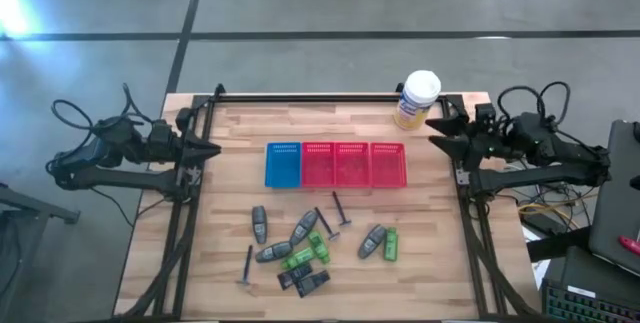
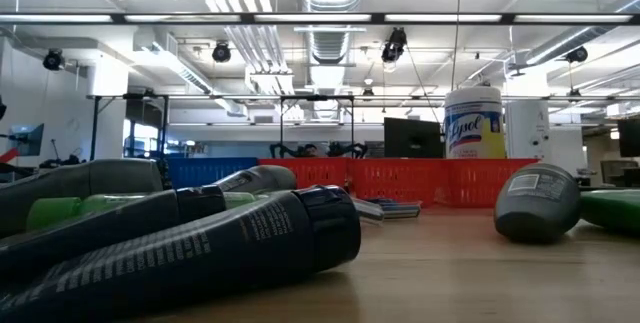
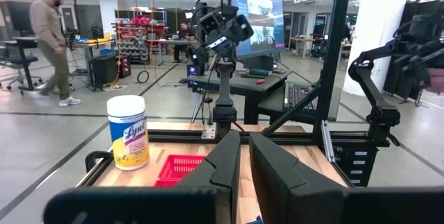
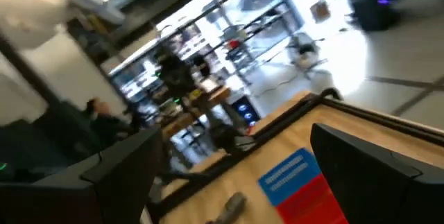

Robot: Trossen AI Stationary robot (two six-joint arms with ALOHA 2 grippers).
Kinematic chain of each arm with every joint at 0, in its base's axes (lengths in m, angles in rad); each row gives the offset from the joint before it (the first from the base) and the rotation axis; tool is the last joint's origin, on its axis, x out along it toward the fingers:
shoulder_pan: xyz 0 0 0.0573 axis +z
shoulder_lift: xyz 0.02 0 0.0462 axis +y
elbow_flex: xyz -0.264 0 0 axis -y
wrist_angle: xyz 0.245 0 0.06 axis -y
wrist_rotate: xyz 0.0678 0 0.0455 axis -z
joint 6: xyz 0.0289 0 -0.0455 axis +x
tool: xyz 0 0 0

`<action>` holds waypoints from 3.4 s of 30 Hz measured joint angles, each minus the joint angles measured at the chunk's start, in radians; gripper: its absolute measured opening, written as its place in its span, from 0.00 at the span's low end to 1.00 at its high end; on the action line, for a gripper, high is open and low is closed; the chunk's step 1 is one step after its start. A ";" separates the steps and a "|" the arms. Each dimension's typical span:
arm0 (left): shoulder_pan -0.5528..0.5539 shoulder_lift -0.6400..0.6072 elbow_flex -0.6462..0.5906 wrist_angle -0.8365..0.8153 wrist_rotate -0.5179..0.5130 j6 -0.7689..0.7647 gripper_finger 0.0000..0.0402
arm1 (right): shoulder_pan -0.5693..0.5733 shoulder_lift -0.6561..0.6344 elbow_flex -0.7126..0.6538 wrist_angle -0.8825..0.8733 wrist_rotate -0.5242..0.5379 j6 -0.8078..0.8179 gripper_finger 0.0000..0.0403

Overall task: Pick & Place Travel size toiletries
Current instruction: Put the green shampoo bottle into the right red bin

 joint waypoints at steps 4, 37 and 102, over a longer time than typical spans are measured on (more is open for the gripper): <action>0.000 0.000 0.000 0.000 0.000 0.000 0.10 | -0.001 0.056 -0.005 -0.018 0.109 0.062 0.90; 0.000 0.000 0.000 0.000 0.000 0.000 0.10 | 0.361 0.966 0.260 -0.591 -0.492 1.232 0.90; 0.000 0.000 0.000 -0.001 0.000 0.000 0.10 | -0.324 0.920 0.151 -0.625 -0.381 0.579 0.47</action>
